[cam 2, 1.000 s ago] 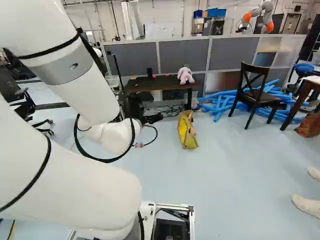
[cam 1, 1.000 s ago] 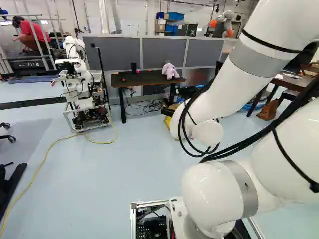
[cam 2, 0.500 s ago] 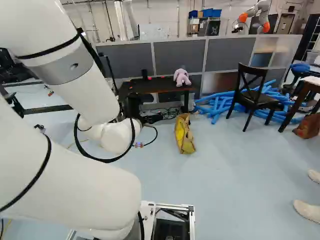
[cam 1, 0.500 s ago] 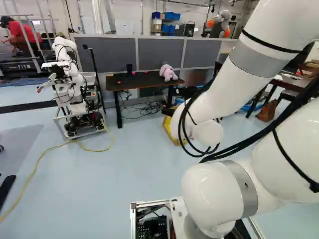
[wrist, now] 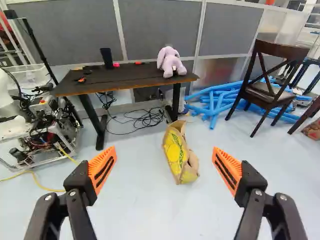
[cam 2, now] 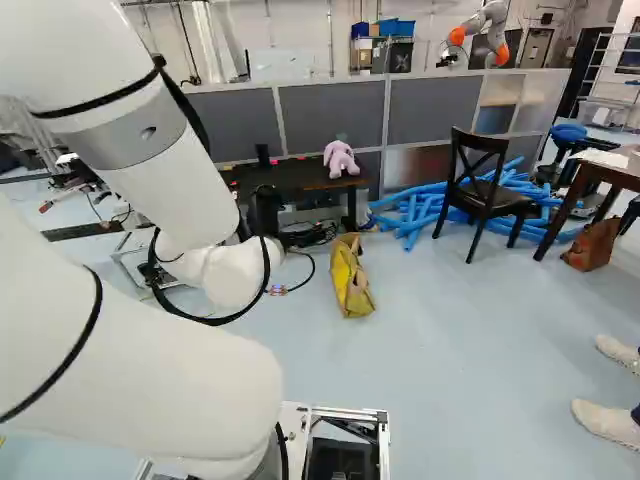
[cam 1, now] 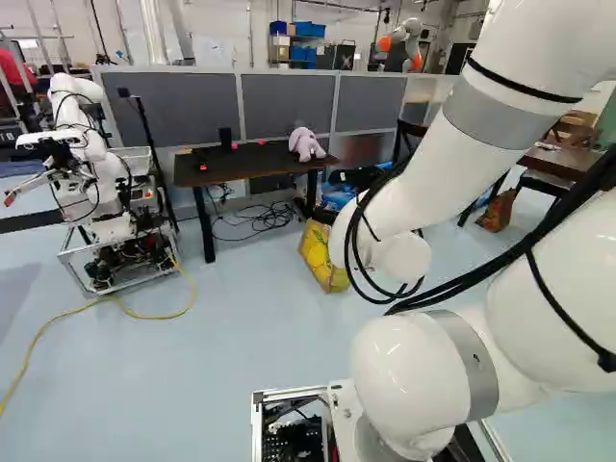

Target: Pick up the bag on the ground and place it on the table

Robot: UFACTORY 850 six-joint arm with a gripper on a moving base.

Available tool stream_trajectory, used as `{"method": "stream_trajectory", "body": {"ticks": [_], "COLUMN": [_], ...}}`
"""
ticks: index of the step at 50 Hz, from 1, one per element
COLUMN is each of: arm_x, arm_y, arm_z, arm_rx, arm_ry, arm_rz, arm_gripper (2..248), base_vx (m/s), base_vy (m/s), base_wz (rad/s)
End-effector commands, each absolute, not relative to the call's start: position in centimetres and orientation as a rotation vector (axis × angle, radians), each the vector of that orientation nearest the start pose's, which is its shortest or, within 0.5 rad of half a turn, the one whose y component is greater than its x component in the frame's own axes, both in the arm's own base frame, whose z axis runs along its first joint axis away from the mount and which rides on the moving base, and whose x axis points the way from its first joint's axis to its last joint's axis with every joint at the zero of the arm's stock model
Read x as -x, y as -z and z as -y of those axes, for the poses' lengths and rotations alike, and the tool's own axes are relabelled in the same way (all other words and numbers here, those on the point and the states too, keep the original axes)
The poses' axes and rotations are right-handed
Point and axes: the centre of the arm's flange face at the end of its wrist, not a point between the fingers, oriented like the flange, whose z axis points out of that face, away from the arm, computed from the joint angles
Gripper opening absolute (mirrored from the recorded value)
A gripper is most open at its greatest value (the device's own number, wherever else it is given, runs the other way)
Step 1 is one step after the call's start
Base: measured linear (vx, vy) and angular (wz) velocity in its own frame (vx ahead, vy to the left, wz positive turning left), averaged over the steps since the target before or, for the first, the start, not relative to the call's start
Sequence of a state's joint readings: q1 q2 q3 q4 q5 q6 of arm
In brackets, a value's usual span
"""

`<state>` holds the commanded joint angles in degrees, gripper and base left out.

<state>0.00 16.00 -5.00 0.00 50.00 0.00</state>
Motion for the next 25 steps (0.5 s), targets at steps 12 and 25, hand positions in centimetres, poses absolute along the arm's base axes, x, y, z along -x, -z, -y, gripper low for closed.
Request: {"method": "stream_trajectory", "body": {"ticks": [12, 25], "arm_x": [-27.03, -27.03], "arm_y": [-36.56, -36.56], "arm_z": [0.0, 0.0], "arm_rx": [2.558, 2.558], "arm_ry": [1.824, 1.824], "arm_rz": [0.0, 0.0], "arm_gripper": [247, 247], "base_vx": [0.209, 0.216], "base_vy": [-0.049, -0.051], "base_wz": [-0.008, -0.011]}}
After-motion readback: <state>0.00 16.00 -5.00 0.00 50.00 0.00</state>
